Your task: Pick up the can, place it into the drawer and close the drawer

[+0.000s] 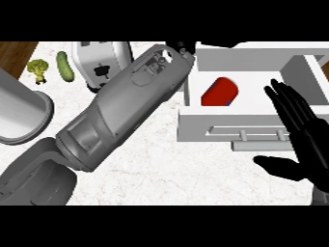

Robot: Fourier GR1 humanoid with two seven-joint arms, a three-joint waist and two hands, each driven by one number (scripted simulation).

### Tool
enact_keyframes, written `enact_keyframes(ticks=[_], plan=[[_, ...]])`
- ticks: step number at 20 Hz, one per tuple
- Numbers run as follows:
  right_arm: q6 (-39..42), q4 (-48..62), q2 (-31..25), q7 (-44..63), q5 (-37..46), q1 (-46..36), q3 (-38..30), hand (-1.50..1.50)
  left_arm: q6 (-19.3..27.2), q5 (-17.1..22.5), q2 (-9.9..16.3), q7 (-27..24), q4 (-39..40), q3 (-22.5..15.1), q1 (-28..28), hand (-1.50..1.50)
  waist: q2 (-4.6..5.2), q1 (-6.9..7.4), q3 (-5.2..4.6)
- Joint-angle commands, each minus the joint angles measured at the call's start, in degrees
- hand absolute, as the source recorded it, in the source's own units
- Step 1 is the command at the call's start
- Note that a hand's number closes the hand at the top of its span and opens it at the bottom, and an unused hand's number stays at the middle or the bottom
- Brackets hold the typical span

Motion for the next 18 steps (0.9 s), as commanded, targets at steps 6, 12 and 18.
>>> enact_keyframes(ticks=[6,12,18], plan=[[-12.2,21.4,5.8,0.1,9.4,-8.7,0.3,-1.50,-1.0,-3.5,5.9,6.8,-9.7,-1.4,4.4,-1.50,-0.54,2.45,0.00],[-19.6,33.5,5.5,-4.7,9.7,-12.8,-3.3,-1.50,-1.8,-5.8,13.1,11.0,-16.1,-0.8,7.8,-1.50,-0.34,2.00,0.03],[-26.5,46.7,6.9,-5.8,13.8,-18.4,-4.1,-1.50,0.3,-7.7,15.6,14.8,-23.5,-1.9,10.7,-1.50,-0.20,2.82,0.05]])
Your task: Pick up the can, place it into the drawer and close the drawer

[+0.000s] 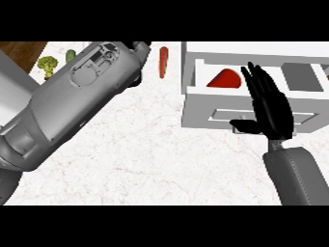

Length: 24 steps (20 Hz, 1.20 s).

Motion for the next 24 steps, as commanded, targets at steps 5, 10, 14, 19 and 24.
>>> enact_keyframes(ticks=[5,10,14,19,24], plan=[[-8.4,17.6,2.5,-0.5,3.9,-6.1,-2.0,-1.50,-2.2,-0.7,7.2,6.5,-8.4,0.1,2.7,-1.50,1.21,1.03,1.04],[-13.2,26.9,-0.8,-3.3,2.0,-14.5,-7.6,-1.50,-1.9,-2.0,8.5,6.6,-13.5,-1.3,8.5,-1.50,1.65,1.71,1.08],[-19.6,34.0,2.4,-0.9,4.9,-19.7,-8.3,-1.50,-0.6,-2.9,10.9,9.5,-16.8,-0.7,8.7,-1.50,1.65,2.11,1.10],[-19.4,42.4,-0.9,0.5,5.8,-29.7,-11.1,-1.50,-1.1,-3.1,11.7,8.3,-21.4,0.1,13.1,-1.50,2.19,2.54,1.06],[-21.8,49.3,-2.6,0.5,5.4,-35.9,-13.4,-1.50,-2.9,-3.5,15.6,7.7,-25.2,0.9,17.7,-1.50,2.46,3.38,1.05]])
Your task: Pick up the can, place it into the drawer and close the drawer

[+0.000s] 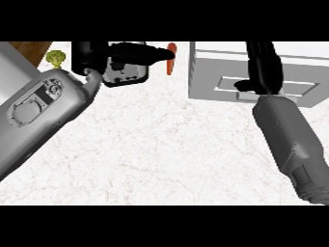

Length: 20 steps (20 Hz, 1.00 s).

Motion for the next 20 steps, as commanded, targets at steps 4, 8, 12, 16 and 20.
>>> enact_keyframes(ticks=[4,8,12,16,20], plan=[[-1.6,9.6,-0.8,1.6,0.5,-9.1,-2.2,-1.50,0.6,-1.3,1.3,-0.9,-7.2,-0.5,6.7,-1.50,0.81,1.91,0.26],[-1.8,12.1,-0.9,-1.3,-1.0,-11.7,-3.3,-1.50,0.9,-2.4,-0.2,-2.2,-6.4,-0.3,8.9,-1.50,0.91,0.05,0.27],[-2.5,14.4,-1.3,1.5,-0.3,-14.4,-4.0,-1.50,-0.4,-2.6,3.0,-2.4,-9.1,1.0,10.4,-1.50,1.11,1.43,0.27],[1.5,15.8,-2.5,-2.6,-2.0,-16.7,-5.1,-1.50,-0.6,-3.5,3.3,-2.6,-11.2,0.5,12.5,-1.50,1.05,1.33,0.31],[0.6,13.6,0.7,-11.0,-9.3,-15.2,-10.4,-1.50,-1.5,-2.7,3.3,-2.5,-10.7,1.9,12.6,-1.50,1.23,0.62,0.49]])
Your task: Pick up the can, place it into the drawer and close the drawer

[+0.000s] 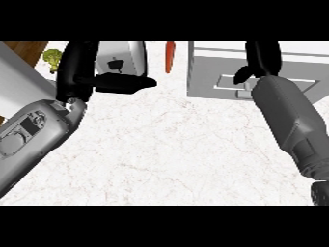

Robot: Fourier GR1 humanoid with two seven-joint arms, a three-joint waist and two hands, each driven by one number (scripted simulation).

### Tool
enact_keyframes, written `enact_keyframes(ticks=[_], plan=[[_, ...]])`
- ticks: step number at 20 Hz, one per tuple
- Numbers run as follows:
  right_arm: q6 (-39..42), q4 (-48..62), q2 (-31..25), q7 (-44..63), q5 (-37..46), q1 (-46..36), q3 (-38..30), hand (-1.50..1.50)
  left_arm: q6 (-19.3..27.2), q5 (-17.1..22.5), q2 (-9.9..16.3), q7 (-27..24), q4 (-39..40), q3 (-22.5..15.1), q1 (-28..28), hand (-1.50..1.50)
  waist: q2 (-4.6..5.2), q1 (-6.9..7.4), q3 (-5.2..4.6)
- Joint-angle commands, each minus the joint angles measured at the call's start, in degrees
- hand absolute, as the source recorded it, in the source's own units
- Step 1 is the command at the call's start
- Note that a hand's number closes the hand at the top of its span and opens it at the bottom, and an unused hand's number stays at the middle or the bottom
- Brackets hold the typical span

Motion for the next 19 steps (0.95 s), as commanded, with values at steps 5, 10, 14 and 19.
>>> enact_keyframes(ticks=[5,10,14,19], plan=[[2.9,-2.6,5.2,-7.6,-13.1,-5.2,-10.4,-1.50,0.3,-0.5,0.9,0.3,-2.7,0.9,1.5,-1.50,-0.29,1.60,0.20],[7.1,-4.2,5.2,-14.5,-20.3,-5.8,-16.1,-1.50,1.0,-1.7,-1.0,-1.1,-1.9,-0.3,4.5,-1.50,-0.40,-0.48,0.10],[14.8,-4.3,6.0,-15.2,-26.9,-7.1,-21.1,-1.50,-0.4,-0.4,1.4,-2.6,-2.3,3.0,7.6,-1.50,-1.16,-1.69,-0.04],[11.9,-3.8,8.3,-15.8,-28.2,-7.1,-21.7,-1.50,-1.2,-1.3,1.7,-2.9,-4.0,4.3,10.5,-1.50,-1.04,-2.05,-0.12]])
